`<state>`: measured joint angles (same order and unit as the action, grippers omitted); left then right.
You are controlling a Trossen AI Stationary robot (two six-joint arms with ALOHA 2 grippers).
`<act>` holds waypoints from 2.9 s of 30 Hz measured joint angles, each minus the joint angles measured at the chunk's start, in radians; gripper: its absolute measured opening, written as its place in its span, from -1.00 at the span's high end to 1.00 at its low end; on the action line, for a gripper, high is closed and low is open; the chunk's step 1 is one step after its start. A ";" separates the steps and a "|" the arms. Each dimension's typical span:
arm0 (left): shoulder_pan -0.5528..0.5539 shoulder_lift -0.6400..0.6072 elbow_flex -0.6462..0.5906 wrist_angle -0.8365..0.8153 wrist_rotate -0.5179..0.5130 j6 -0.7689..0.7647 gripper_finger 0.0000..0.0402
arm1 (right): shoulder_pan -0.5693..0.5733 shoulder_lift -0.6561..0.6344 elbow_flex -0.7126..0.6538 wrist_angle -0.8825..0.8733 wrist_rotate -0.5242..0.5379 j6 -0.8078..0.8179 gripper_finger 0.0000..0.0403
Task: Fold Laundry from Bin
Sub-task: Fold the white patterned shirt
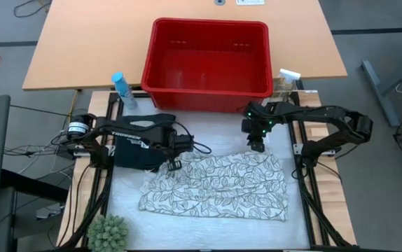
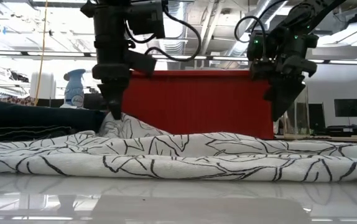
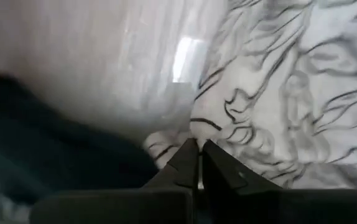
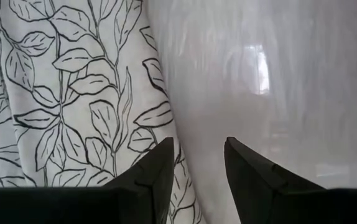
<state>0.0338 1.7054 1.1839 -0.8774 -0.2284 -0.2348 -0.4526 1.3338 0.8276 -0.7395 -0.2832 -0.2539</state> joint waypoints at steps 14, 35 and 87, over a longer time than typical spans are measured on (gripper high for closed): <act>0.115 -0.002 0.074 0.133 0.346 0.132 0.22 | 0.008 0.000 0.000 0.016 -0.008 0.048 0.17; 0.178 0.229 0.085 0.534 0.257 0.516 0.09 | 0.034 0.001 0.000 0.046 -0.007 0.170 0.17; 0.256 0.323 0.132 0.500 0.283 0.467 0.09 | 0.095 0.081 -0.001 0.051 0.080 0.218 0.23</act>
<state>0.2901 2.0285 1.3157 -0.3776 0.0547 0.2318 -0.3579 1.4145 0.8265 -0.6887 -0.2030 -0.0358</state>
